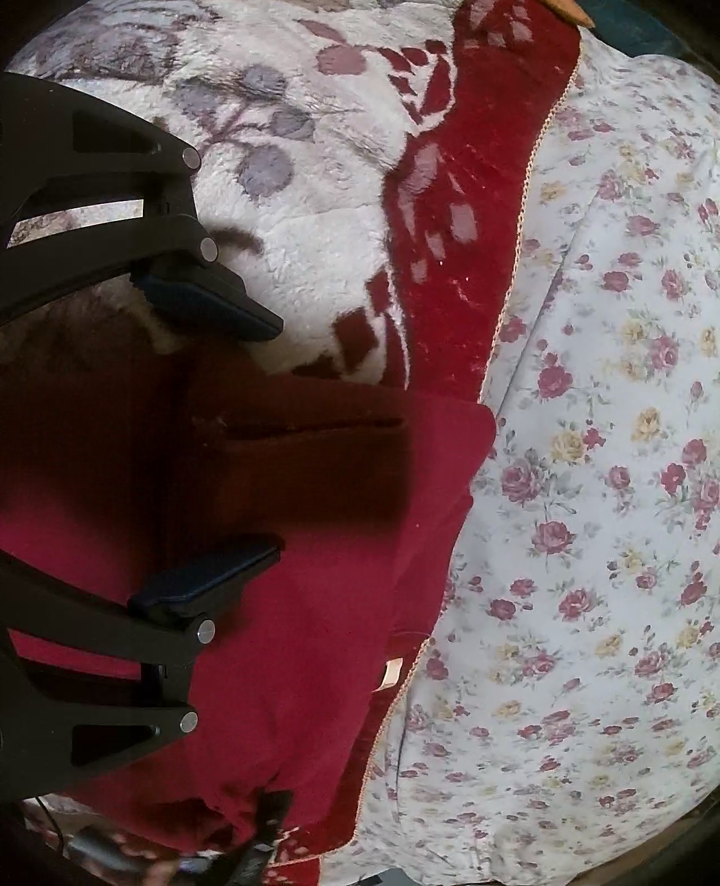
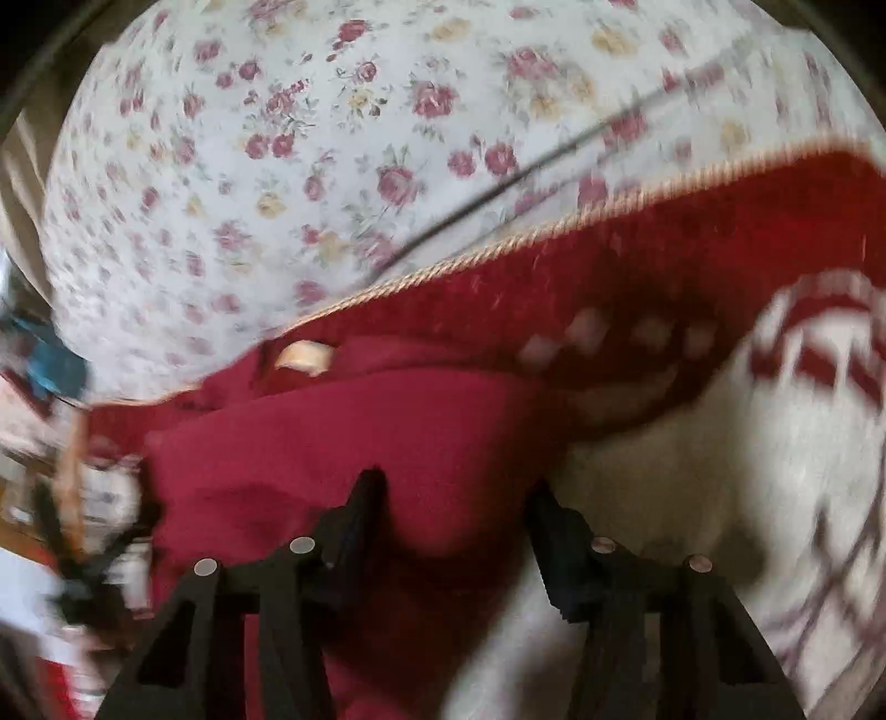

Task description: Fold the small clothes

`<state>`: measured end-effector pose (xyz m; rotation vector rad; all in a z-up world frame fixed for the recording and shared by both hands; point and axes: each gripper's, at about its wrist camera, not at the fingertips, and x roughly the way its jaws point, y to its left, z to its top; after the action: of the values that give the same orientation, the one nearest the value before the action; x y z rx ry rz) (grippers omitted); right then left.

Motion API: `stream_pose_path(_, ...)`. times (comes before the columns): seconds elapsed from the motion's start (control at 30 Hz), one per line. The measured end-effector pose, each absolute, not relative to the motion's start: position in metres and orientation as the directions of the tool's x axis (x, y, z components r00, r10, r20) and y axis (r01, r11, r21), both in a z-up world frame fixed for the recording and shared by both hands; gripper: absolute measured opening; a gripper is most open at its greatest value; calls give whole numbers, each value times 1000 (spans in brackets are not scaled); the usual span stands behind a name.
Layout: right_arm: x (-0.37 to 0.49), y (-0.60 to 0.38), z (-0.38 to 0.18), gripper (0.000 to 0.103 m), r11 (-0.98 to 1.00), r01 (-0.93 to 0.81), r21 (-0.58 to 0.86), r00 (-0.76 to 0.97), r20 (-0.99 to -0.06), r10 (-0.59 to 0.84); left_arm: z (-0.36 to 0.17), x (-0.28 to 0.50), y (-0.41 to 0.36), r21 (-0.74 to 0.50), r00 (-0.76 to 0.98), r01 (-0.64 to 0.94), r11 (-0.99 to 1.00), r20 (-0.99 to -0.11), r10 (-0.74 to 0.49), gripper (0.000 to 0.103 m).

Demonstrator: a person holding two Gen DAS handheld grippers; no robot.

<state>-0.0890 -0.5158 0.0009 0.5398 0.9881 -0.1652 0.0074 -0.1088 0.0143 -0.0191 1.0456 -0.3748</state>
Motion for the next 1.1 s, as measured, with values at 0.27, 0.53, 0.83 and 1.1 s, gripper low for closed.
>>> stream_pose_path(0.27,-83,-544,0,52,757,469,454,577,-807,127,13,7,-109,-186,443,306,934,-840,-313,75)
stream_pose_path(0.53,-160,-504,41,70,745,345,572,635,-726,264,12,7,-110,-186,445,303,935,-840,-311,75)
stream_pose_path(0.83,-171,-491,36,13,825,390,409,617,-781,95,14,6,-107,-190,450,293,937,-837,-311,75)
stream_pose_path(1.1,-209,-501,5,9,792,482,375,519,-850,87,20,1,-112,-164,450,318,934,-841,-301,75)
